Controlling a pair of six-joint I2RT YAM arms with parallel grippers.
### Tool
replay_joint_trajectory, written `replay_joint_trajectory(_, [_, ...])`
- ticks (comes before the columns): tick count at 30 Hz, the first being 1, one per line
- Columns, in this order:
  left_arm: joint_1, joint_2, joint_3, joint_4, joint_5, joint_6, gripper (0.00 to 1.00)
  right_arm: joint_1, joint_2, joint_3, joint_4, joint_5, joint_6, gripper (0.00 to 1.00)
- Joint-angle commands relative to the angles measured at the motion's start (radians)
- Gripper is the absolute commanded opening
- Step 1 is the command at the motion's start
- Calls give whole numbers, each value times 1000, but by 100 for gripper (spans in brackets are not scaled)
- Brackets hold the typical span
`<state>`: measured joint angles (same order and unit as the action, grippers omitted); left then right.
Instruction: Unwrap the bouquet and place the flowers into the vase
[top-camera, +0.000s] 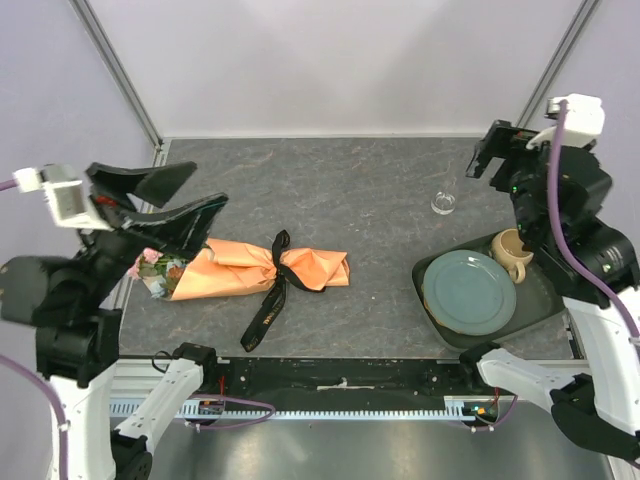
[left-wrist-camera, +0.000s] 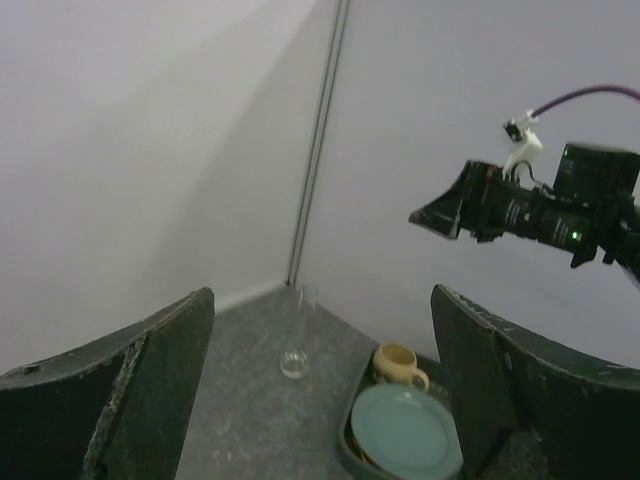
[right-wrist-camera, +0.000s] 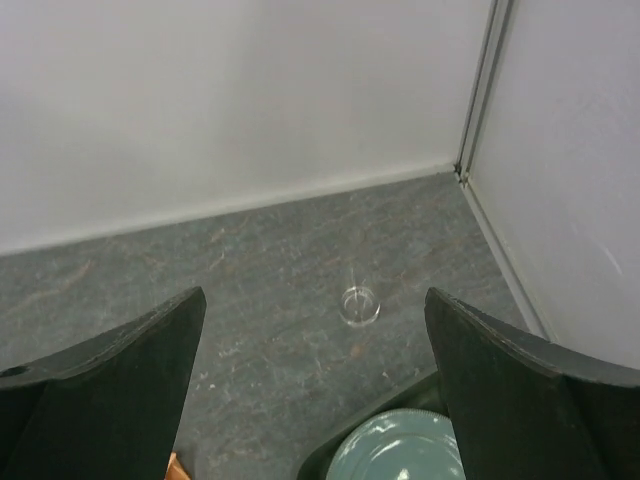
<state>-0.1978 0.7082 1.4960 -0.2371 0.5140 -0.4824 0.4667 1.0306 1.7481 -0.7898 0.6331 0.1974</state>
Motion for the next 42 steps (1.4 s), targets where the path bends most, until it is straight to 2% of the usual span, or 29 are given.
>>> replay_joint_trajectory(1, [3,11,-127,-51,101,-11,94,-3,19,-96,39,-71,43,98])
replay_joint_trajectory(5, [1,8,-314,-57,182,-76,88,3,77,-234,132,-292,100,98])
replay_joint_trajectory(6, [3,8,-406,-51,205,-88,83,22,89,-263,158,-384,106,98])
replay_joint_trajectory(9, [3,16,-581,-21,308,-130,74,93,140,-437,340,-473,125,98])
replay_joint_trajectory(14, [1,-21,-769,-37,363,-121,72,234,284,-578,538,-486,169,98])
replay_joint_trajectory(18, [3,-96,-885,-97,324,-91,80,401,400,-636,674,-467,203,98])
replay_joint_trajectory(22, [-2,-145,-924,-119,276,-123,82,504,503,-645,748,-461,260,98])
replay_joint_trajectory(23, [-2,-168,-916,-136,200,-127,82,524,537,-647,767,-476,272,98])
replay_joint_trajectory(26, [-2,-205,-931,-177,79,-163,80,524,586,-677,889,-529,345,98])
replay_joint_trajectory(28, [-2,-240,-950,-180,41,-214,79,524,612,-661,906,-529,366,96])
replay_joint_trajectory(32, [0,-283,-976,-189,-26,-262,77,526,654,-660,932,-544,389,80])
replay_joint_trajectory(33, [0,-286,-974,-192,-38,-268,76,524,654,-686,963,-558,393,71])
replay_joint_trajectory(37, [0,-260,-973,-199,-116,-297,73,524,657,-749,1037,-616,379,56])
replay_joint_trajectory(39, [0,-233,-984,-162,-118,-308,69,527,669,-762,1046,-630,355,52])
replay_joint_trajectory(42, [0,-127,-985,-90,-48,-308,68,529,694,-774,1028,-632,324,56])
